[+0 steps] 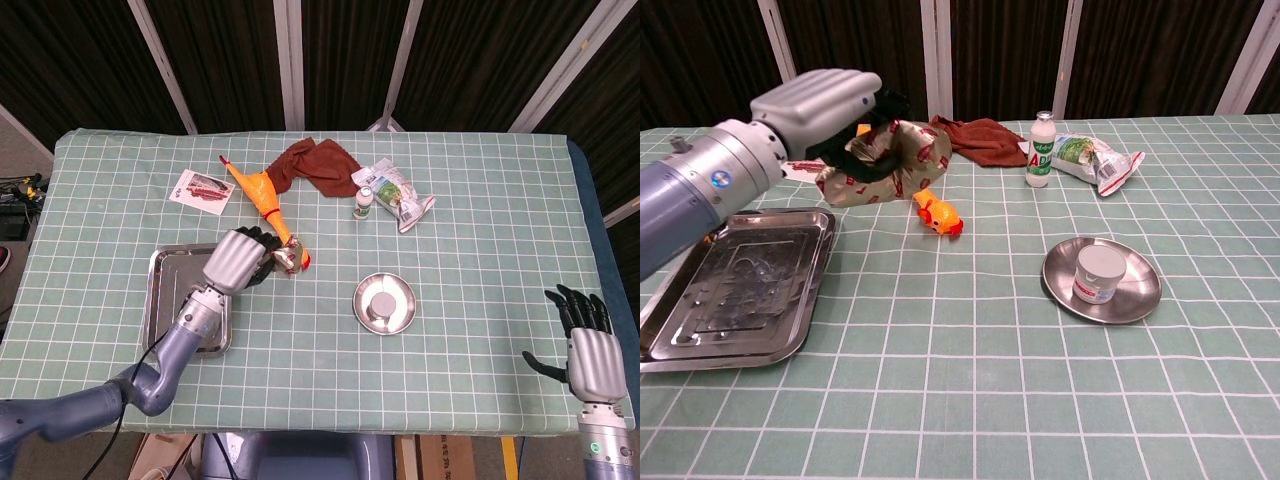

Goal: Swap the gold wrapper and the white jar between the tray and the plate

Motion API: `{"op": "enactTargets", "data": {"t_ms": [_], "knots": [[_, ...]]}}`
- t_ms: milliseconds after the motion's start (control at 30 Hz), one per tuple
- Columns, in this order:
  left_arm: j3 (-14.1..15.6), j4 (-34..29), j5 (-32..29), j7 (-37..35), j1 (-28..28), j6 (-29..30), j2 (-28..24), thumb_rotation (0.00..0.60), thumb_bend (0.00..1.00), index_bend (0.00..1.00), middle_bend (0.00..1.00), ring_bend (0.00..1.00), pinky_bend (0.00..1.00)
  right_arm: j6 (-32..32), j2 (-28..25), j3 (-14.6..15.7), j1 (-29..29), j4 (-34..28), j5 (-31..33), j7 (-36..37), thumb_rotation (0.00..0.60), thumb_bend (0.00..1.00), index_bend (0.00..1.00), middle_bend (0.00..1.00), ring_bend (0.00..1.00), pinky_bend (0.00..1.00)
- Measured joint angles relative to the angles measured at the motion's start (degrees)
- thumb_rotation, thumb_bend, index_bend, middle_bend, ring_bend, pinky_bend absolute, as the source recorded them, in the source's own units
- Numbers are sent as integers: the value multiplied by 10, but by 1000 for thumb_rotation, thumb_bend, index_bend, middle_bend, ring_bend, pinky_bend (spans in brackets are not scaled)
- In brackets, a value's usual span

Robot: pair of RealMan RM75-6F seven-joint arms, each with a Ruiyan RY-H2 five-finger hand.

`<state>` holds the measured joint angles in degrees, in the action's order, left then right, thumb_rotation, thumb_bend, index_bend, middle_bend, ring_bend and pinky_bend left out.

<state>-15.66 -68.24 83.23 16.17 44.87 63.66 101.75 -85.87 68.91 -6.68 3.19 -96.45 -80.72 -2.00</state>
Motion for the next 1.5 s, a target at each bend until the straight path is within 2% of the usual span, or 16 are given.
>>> {"op": "enactTargets", "data": {"t_ms": [233,333,400,500,667,867,967,1167,1267,1367,1500], "knots": [[8,80,-3,3,19,0,53,600,562,509,470,315,544,-2,-2,0,-1,1,0,5,600,66,193,127,99,0],[10,117,-4,5,24,6,77,600,536,496,388,218,471,-5,-3,-1,-2,-1,-2,7,600,66,193,127,99,0],[8,141,-10,6,27,10,97,600,513,477,299,127,373,-6,-4,-1,-3,-1,-3,8,600,66,193,127,99,0],[4,156,-24,6,32,7,115,600,461,440,191,44,282,-6,-4,-1,-3,-1,-4,10,600,66,193,127,99,0],[3,134,-39,-6,33,-18,108,600,392,376,107,0,229,-5,-8,0,-4,-3,-3,13,600,65,193,127,99,0],[-12,38,-54,5,28,-13,70,600,377,265,30,0,207,-13,-14,0,-8,-8,-7,20,600,66,193,127,99,0],[-21,-34,-59,33,21,1,38,600,350,253,22,0,203,-13,-15,1,-9,-10,-8,21,600,66,193,127,99,0],[-27,-214,-80,162,-10,43,-53,600,349,244,31,0,204,-14,-16,3,-9,-15,-14,21,600,65,193,127,99,0],[-20,-309,-89,257,-42,83,-113,600,349,246,44,0,206,-14,-15,5,-9,-16,-17,19,600,66,193,127,99,0],[1,-393,-83,335,-97,149,-194,600,343,248,52,0,206,-13,-14,9,-9,-17,-23,16,600,66,193,127,99,0],[28,-417,-59,342,-146,198,-247,600,310,247,51,0,205,-5,-13,15,-6,-19,-30,15,600,66,193,127,99,0]]}}
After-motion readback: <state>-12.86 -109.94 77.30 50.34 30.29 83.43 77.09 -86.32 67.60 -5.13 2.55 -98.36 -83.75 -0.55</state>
